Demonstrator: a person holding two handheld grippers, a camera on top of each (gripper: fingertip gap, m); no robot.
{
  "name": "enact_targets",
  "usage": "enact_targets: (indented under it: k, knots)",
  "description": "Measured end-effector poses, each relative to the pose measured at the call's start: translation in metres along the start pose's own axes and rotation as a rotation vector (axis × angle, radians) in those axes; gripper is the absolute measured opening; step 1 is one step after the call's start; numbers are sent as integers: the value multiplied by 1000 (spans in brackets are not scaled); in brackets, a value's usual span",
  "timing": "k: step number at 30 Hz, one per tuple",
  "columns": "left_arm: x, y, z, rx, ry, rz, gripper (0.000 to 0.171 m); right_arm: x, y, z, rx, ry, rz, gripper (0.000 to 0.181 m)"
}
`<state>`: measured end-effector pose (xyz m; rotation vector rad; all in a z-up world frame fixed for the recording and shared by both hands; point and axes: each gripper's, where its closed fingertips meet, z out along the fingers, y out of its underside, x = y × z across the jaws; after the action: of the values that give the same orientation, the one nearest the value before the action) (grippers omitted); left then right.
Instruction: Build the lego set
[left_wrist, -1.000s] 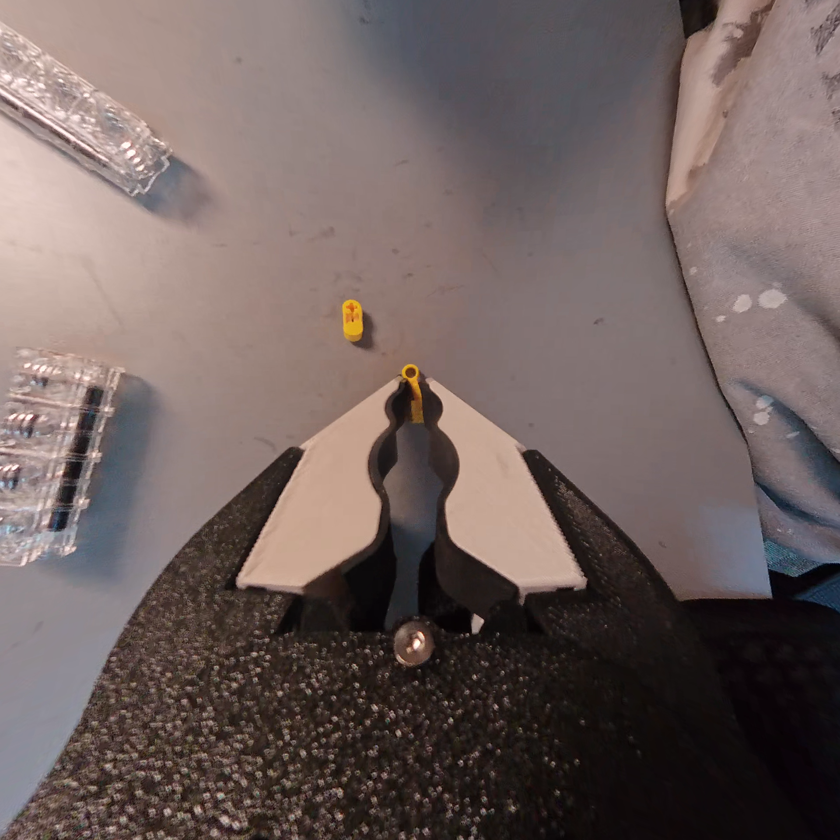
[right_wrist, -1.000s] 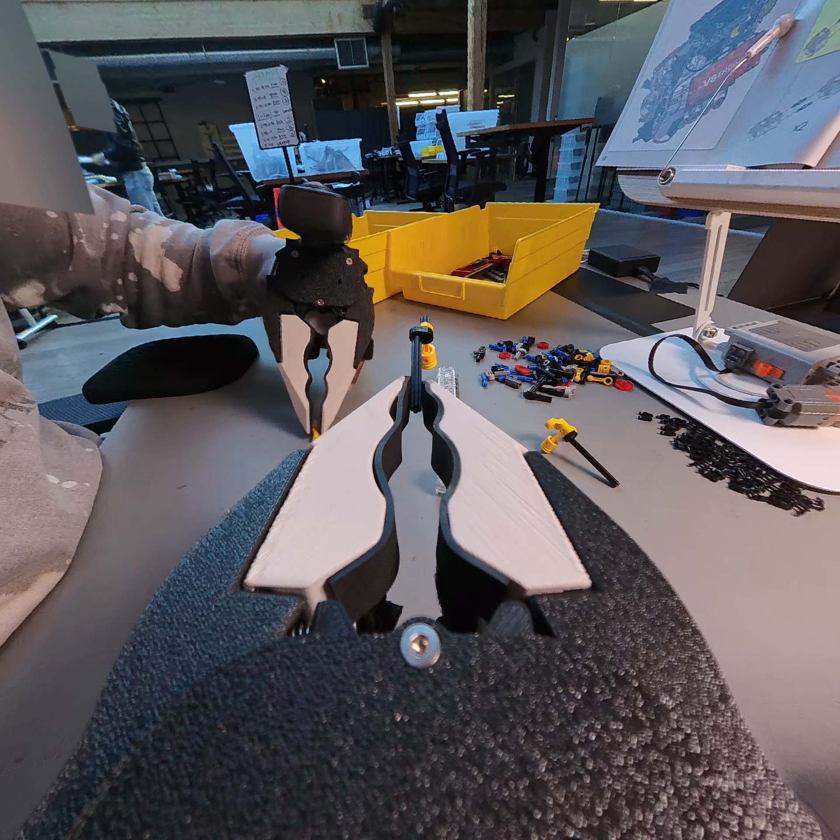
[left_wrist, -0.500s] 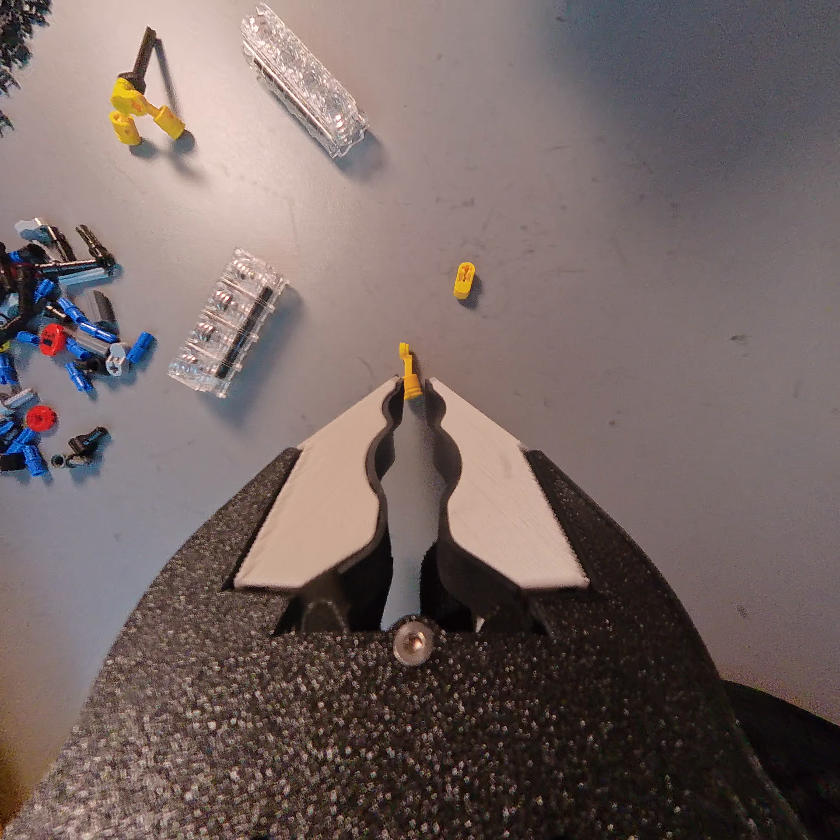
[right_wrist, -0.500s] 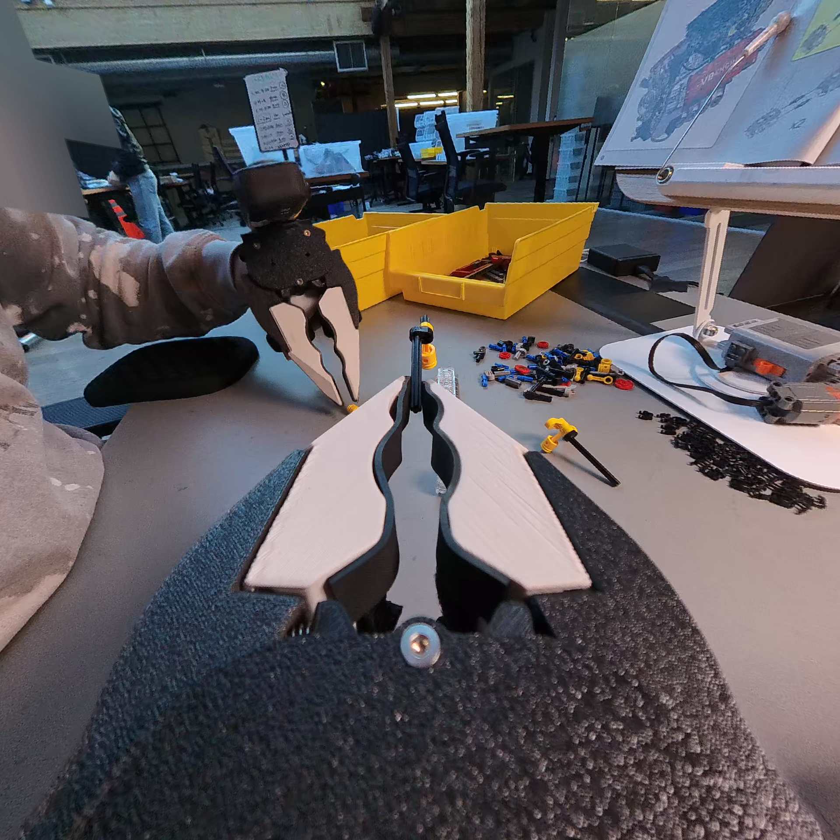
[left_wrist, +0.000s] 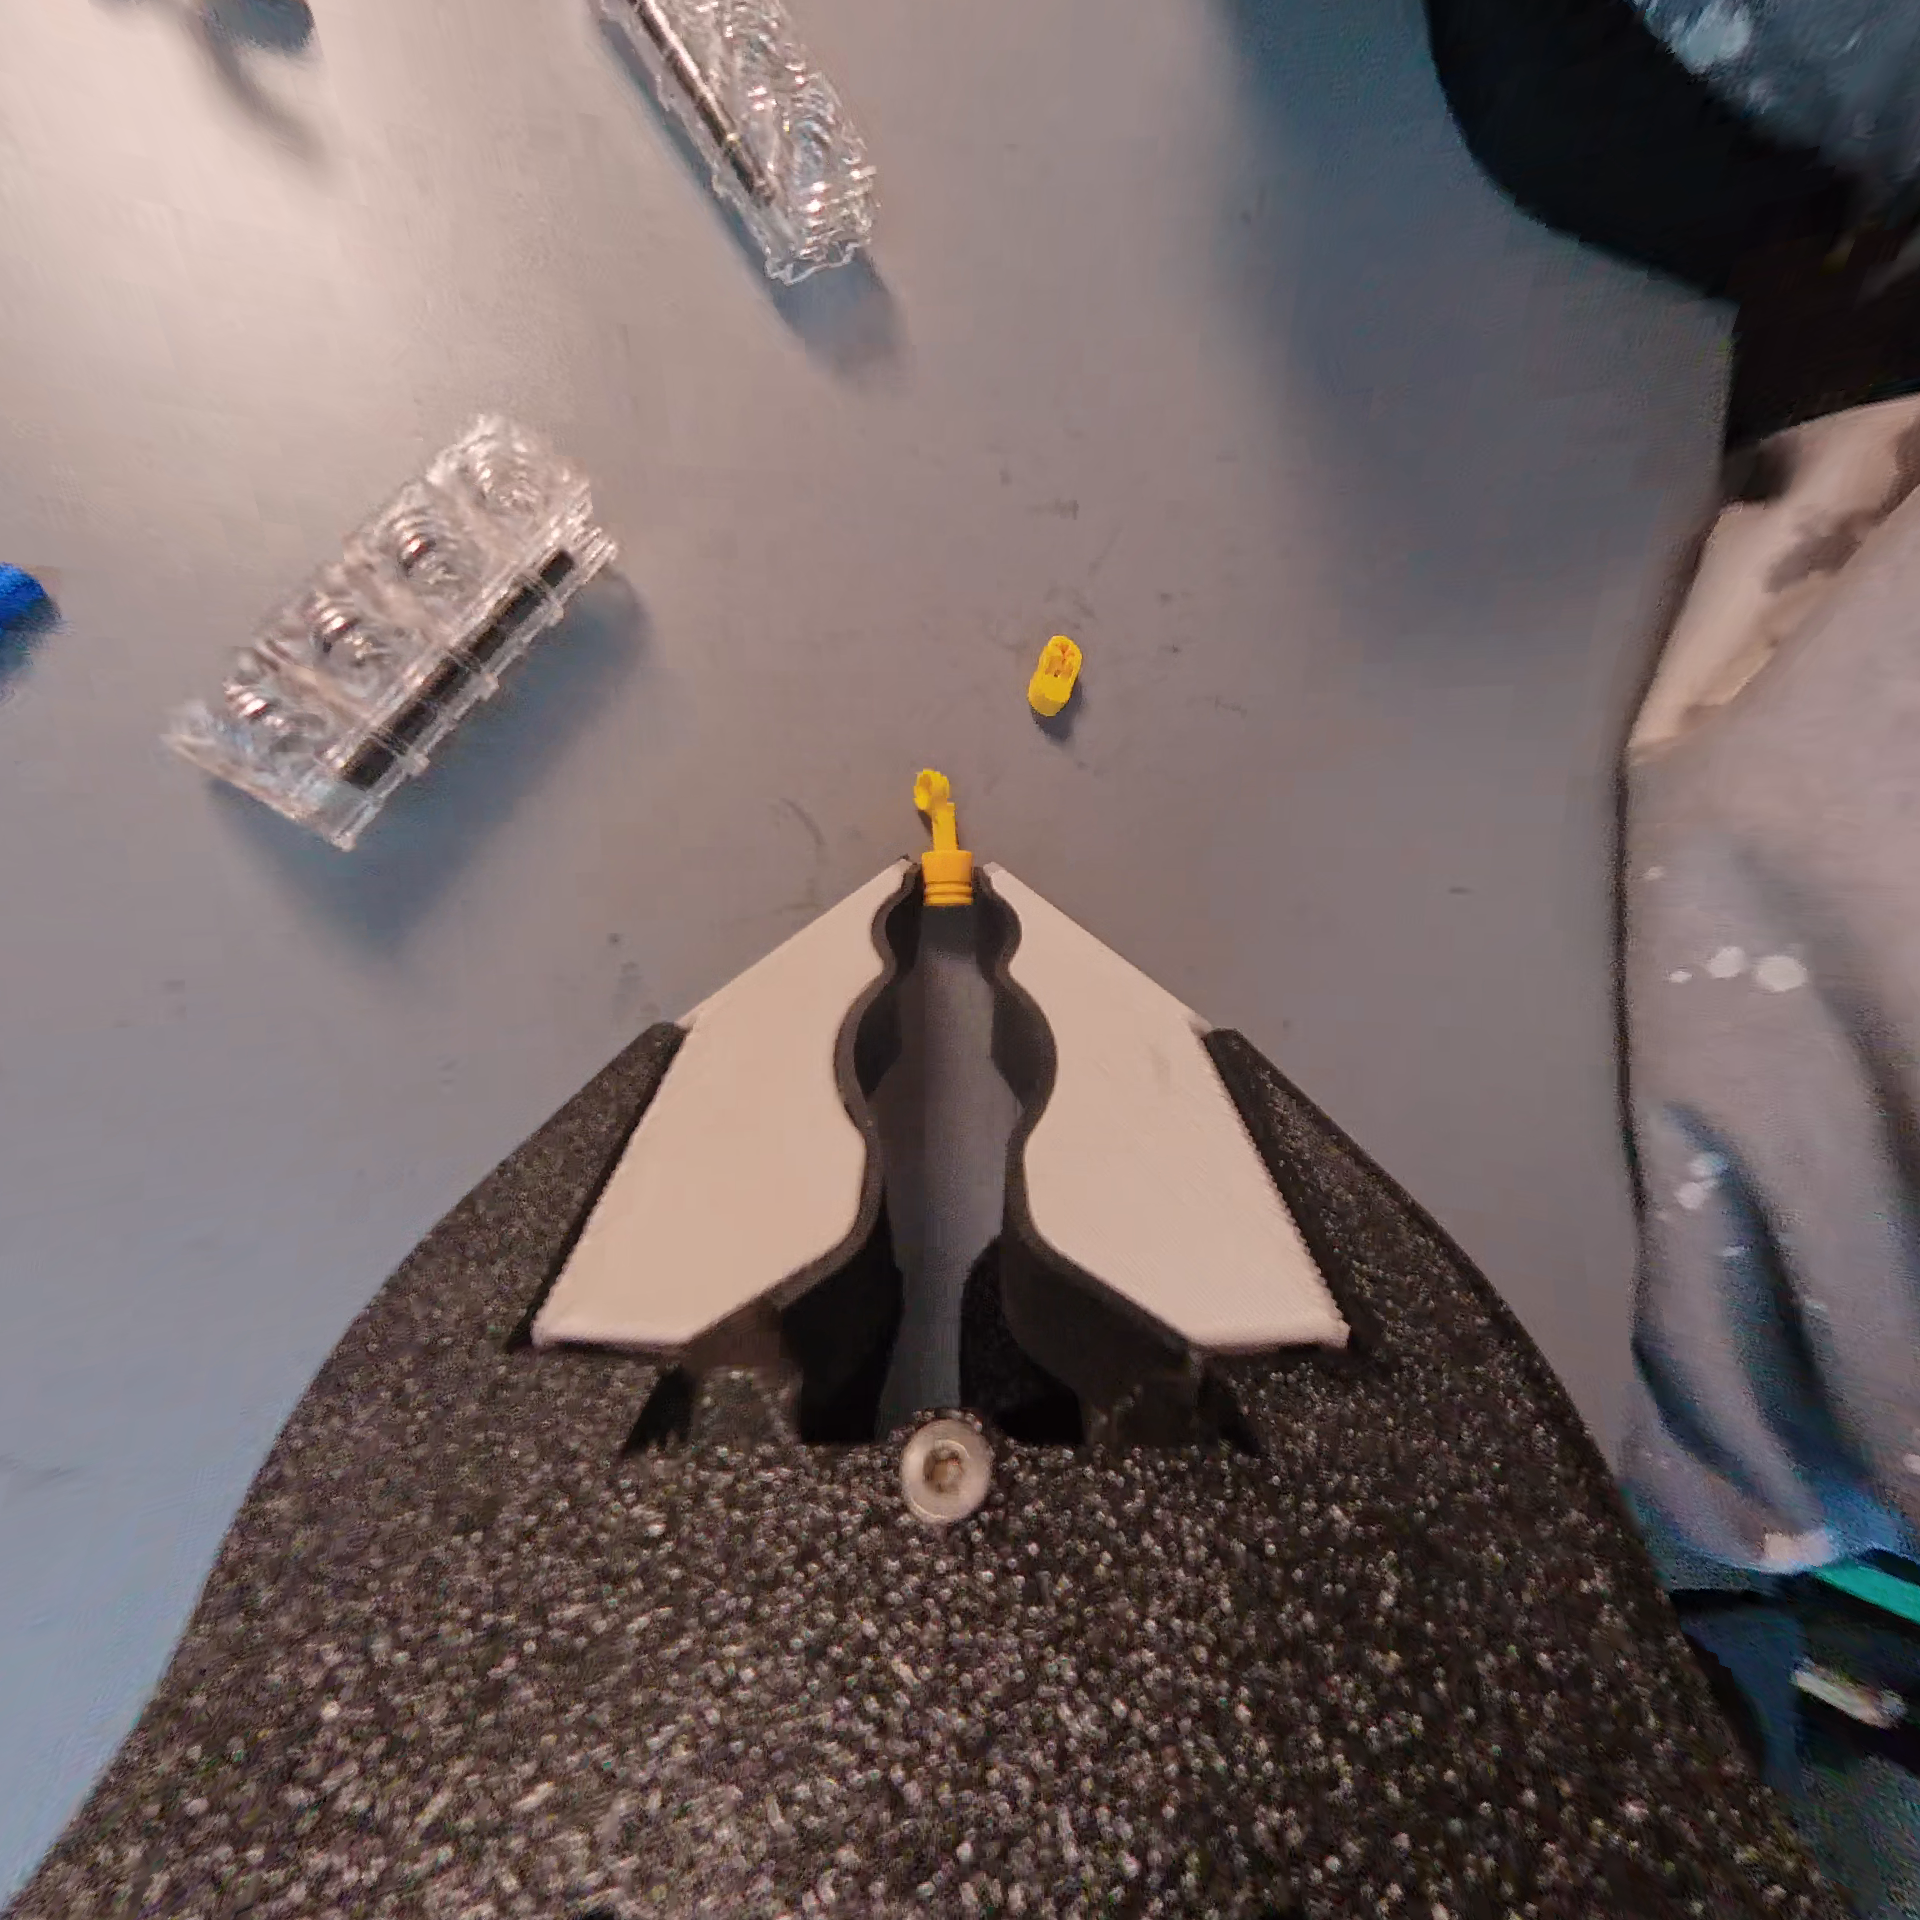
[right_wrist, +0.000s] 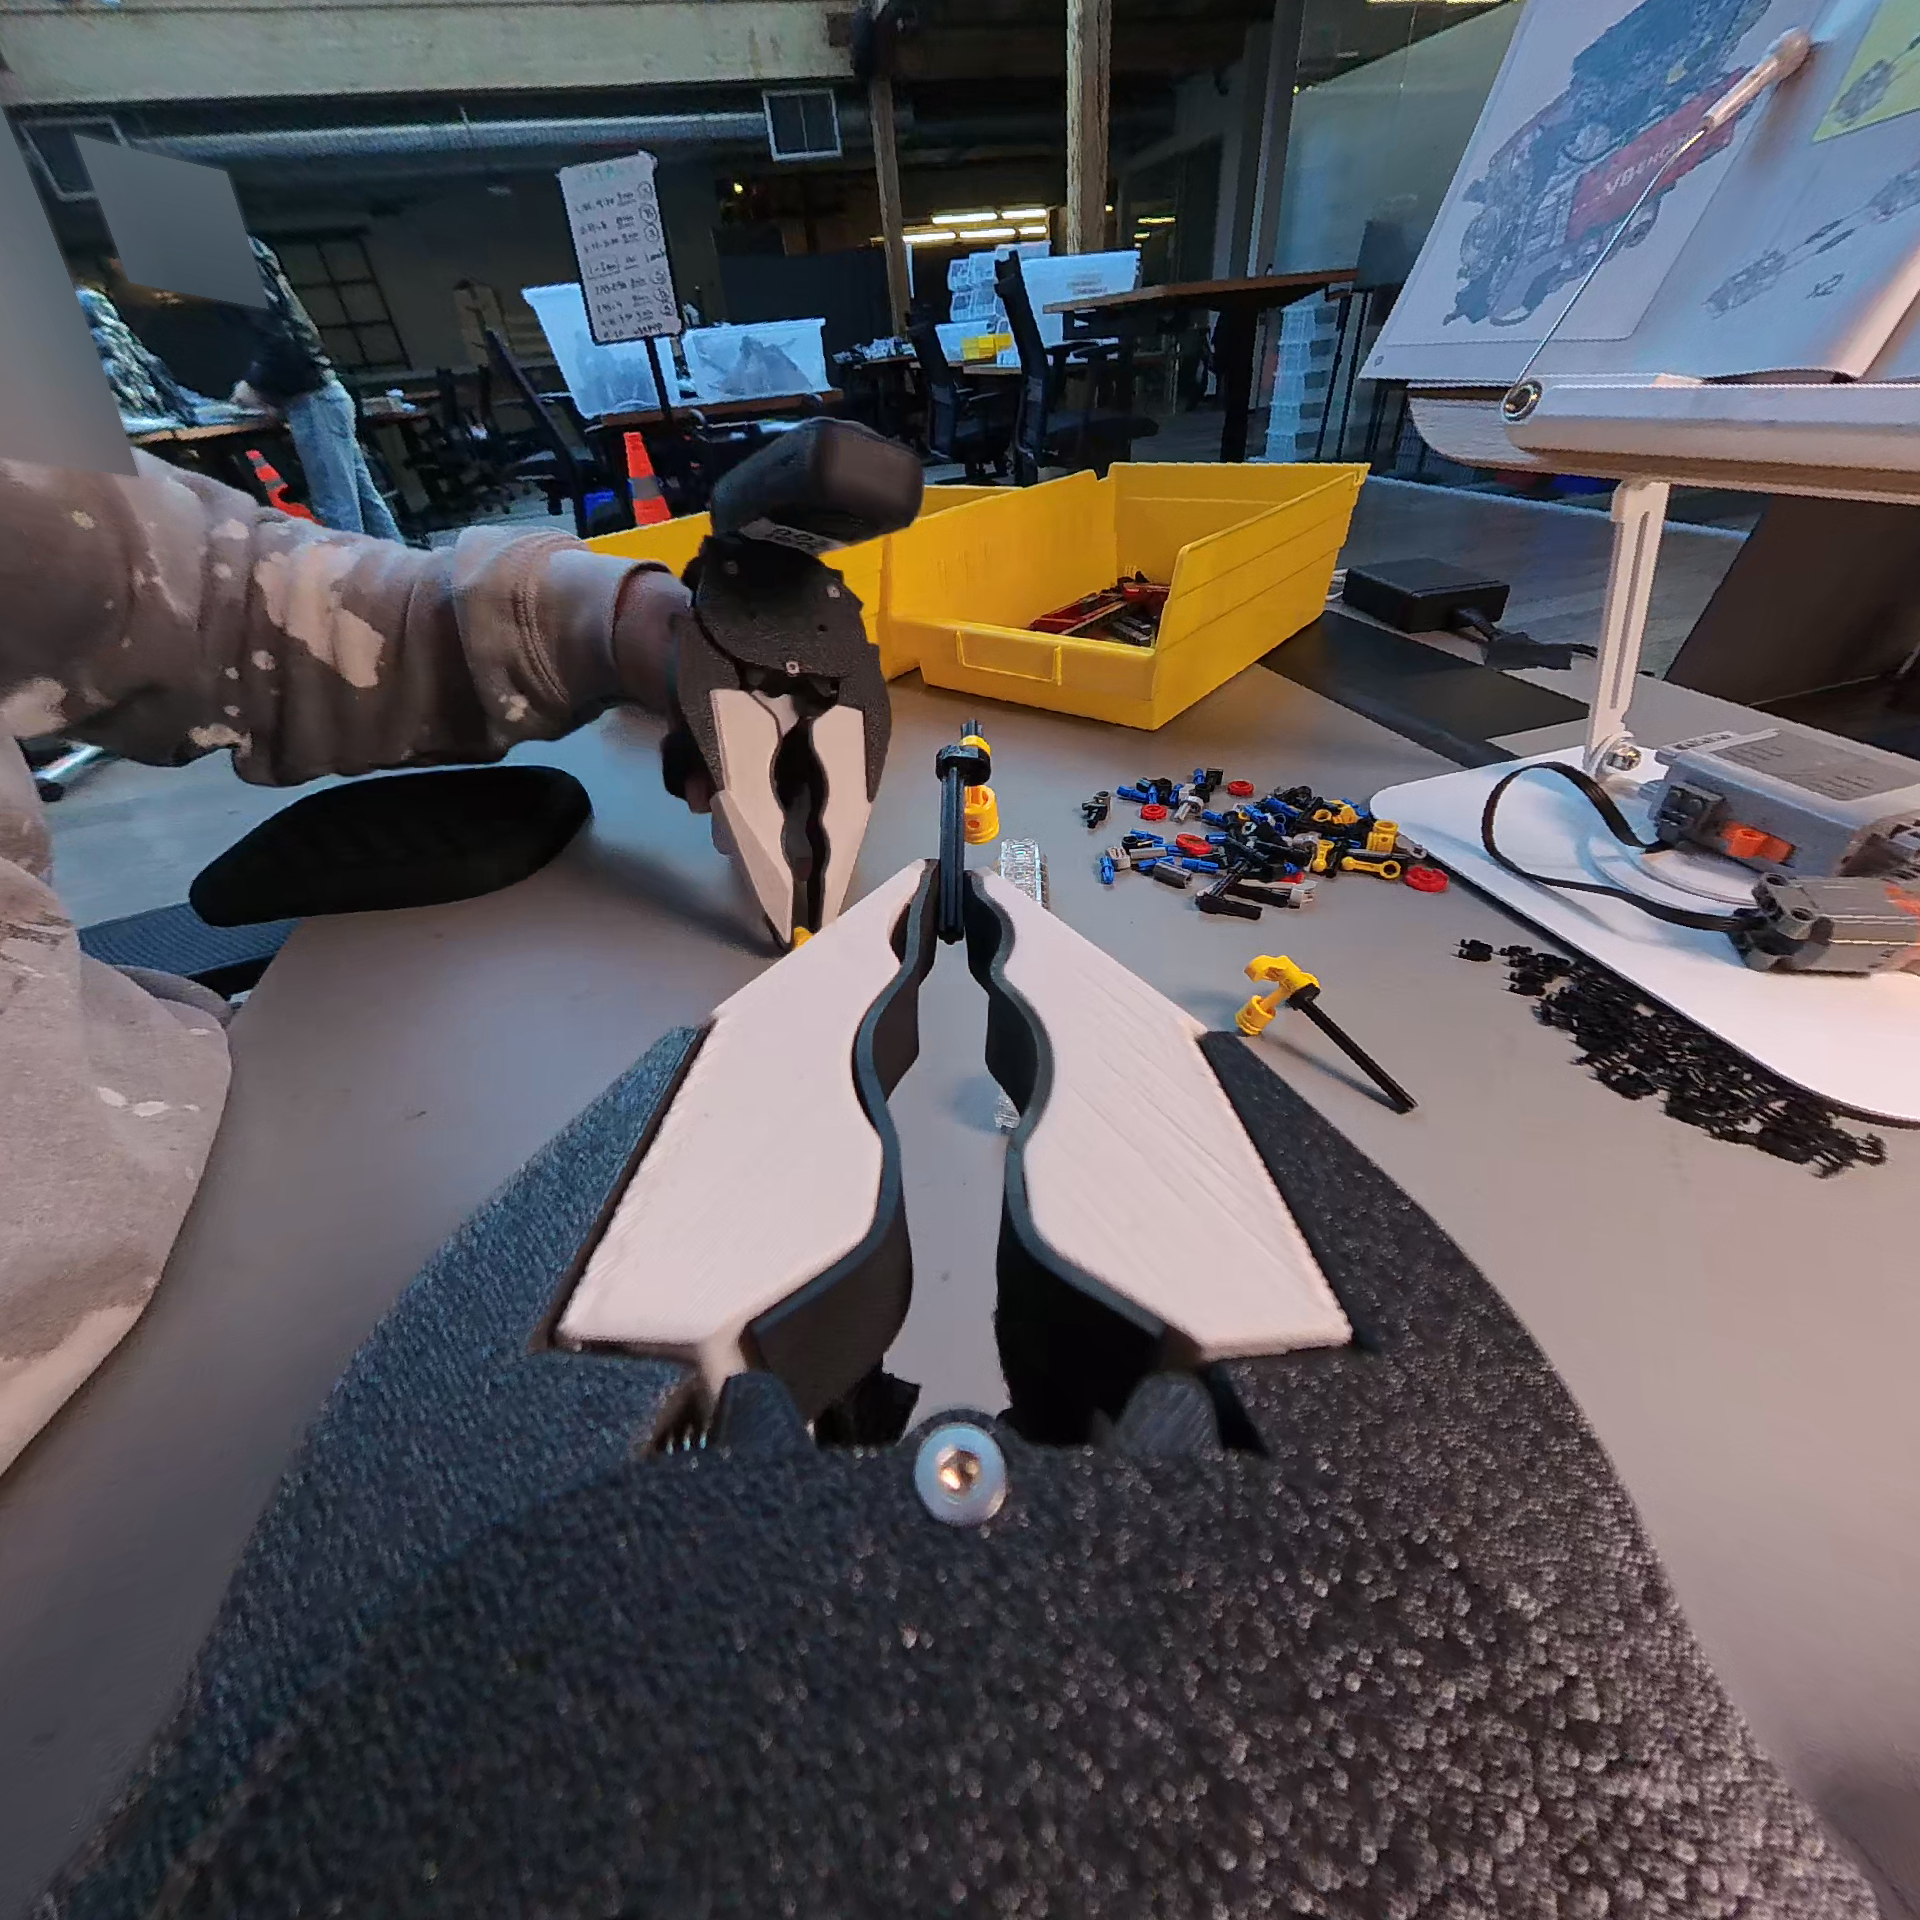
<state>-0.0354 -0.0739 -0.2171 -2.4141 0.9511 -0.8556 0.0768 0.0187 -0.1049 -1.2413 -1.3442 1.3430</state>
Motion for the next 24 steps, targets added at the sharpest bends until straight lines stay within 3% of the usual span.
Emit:
enact_targets:
  k: [2, 4, 13, 24]
  knots:
    - [-3, -1, -3, 10, 66, -90, 10, 0, 0, 0, 0, -1, 0, 4]
    - [-11, -2, -7, 21, 43, -104, 10, 0, 0, 0, 1, -1, 0, 4]
    - [-9, -12, -16, 28, -86, 62, 12, 0, 0, 0, 3, -5, 9, 4]
    - [-14, -3, -1, -164, -197, 175, 7, 0, 0, 0, 3, -3, 5, 4]
